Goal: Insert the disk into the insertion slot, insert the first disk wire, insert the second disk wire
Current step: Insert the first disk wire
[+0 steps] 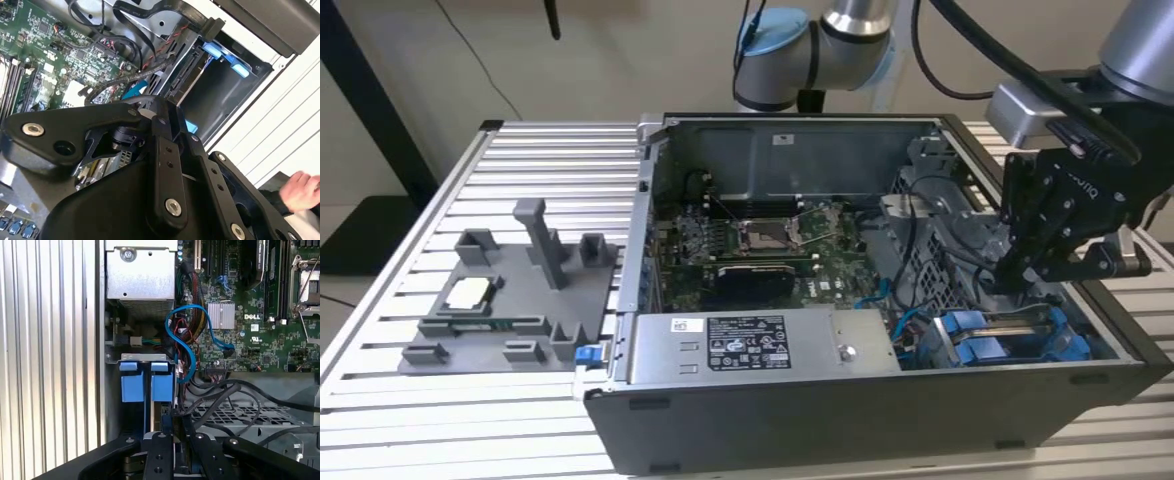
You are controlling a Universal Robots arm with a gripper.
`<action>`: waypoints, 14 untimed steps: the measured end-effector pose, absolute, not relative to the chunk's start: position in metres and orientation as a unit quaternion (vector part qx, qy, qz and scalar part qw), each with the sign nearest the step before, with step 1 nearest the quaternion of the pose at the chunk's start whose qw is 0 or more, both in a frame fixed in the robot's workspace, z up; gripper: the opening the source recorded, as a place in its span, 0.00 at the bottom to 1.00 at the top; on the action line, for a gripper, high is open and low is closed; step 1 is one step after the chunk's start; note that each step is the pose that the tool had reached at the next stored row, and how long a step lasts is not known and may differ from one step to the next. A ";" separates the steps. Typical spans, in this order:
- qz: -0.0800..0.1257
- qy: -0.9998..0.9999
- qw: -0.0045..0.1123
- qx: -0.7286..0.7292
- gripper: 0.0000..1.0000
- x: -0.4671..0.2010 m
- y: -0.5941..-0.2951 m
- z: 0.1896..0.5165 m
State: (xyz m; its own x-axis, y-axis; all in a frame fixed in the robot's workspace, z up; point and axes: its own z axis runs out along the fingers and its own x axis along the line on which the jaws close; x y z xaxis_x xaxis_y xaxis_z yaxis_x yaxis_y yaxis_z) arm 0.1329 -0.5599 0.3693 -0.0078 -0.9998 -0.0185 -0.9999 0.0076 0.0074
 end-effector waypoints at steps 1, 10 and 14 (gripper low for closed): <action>0.009 0.710 0.004 -0.704 0.19 0.133 -0.560 0.369; 0.008 0.710 0.005 -0.704 0.19 0.133 -0.560 0.367; 0.005 0.710 0.009 -0.704 0.19 0.134 -0.560 0.364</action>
